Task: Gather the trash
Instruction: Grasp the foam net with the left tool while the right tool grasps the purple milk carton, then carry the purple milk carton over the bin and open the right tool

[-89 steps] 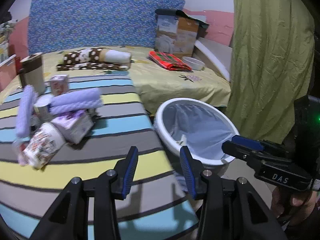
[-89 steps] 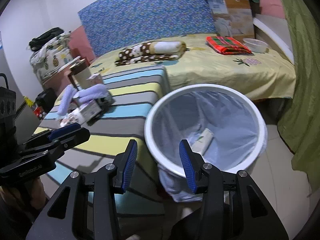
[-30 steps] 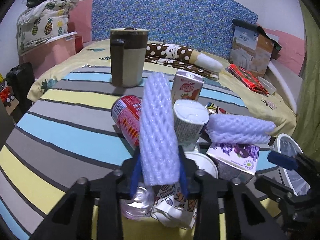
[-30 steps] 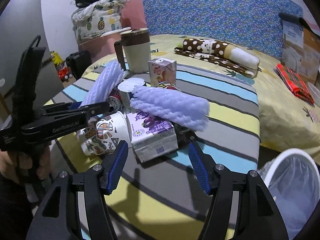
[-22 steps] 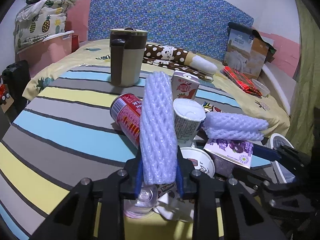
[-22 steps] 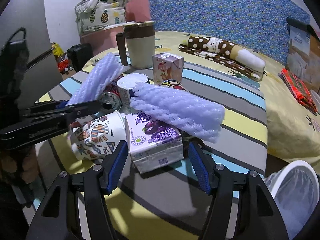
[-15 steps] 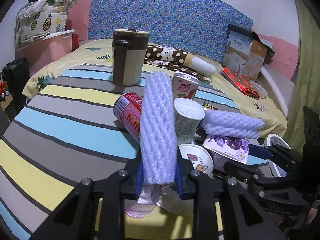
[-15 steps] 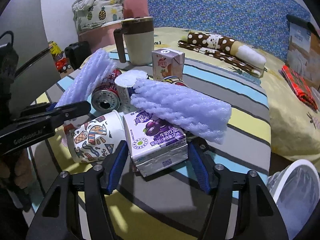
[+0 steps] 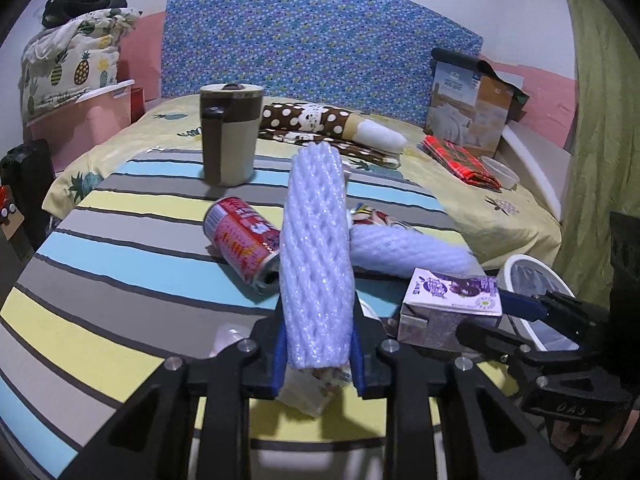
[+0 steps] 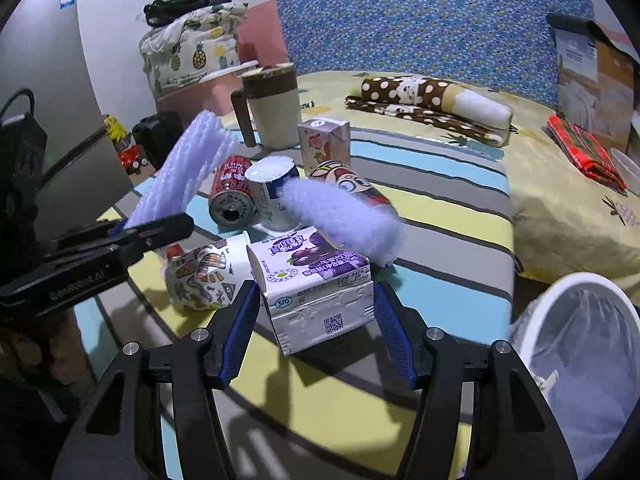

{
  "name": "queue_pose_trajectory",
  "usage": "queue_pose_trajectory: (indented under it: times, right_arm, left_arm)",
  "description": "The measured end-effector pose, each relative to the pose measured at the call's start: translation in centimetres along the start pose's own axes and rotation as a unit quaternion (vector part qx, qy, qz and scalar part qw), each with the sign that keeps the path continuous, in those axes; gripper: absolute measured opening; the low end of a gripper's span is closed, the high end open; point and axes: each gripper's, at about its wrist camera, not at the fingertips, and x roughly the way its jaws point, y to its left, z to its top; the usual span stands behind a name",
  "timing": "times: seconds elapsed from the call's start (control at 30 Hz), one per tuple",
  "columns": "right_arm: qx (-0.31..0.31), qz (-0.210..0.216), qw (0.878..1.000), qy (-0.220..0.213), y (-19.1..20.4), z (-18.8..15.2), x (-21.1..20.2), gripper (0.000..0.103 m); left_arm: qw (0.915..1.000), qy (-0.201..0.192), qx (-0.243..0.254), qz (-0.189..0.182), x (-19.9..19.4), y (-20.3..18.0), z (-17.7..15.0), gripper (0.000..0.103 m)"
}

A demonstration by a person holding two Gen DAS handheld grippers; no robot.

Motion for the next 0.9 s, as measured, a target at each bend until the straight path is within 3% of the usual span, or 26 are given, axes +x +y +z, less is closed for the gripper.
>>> queue_pose_trajectory:
  times: [0.43, 0.9]
  right_arm:
    - [0.041, -0.004, 0.999, -0.033, -2.0, -2.0, -4.3, 0.060]
    - [0.078, -0.040, 0.995, -0.058, -4.9, -4.4, -7.9, 0.060]
  left_arm:
    - [0.9992, 0.021, 0.025, -0.022, -2.8, -4.2, -2.2, 0.026]
    - [0.9948, 0.039, 0.055, -0.076, -3.5, -9.6, -3.8, 0.026]
